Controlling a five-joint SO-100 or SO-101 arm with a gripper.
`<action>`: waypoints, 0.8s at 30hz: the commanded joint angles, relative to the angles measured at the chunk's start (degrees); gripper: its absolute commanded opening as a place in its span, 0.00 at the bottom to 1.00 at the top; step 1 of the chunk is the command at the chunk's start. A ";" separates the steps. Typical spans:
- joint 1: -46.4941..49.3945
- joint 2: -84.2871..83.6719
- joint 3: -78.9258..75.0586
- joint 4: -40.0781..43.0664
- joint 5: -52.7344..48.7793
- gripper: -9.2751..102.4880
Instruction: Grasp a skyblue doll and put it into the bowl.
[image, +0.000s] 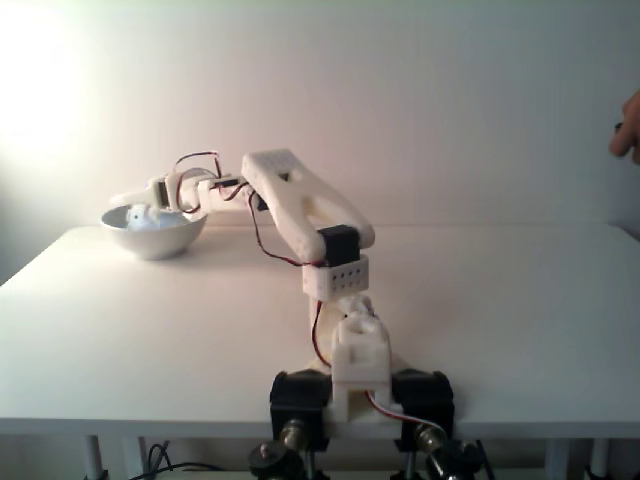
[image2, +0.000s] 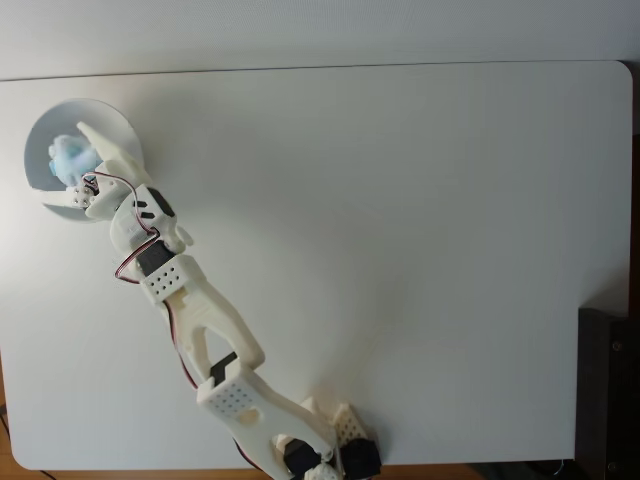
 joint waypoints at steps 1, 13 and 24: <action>1.05 0.70 -1.32 -1.32 -0.35 0.74; 1.76 1.58 -3.16 -1.32 -0.26 0.69; 0.88 2.20 -5.36 -0.44 -1.49 0.12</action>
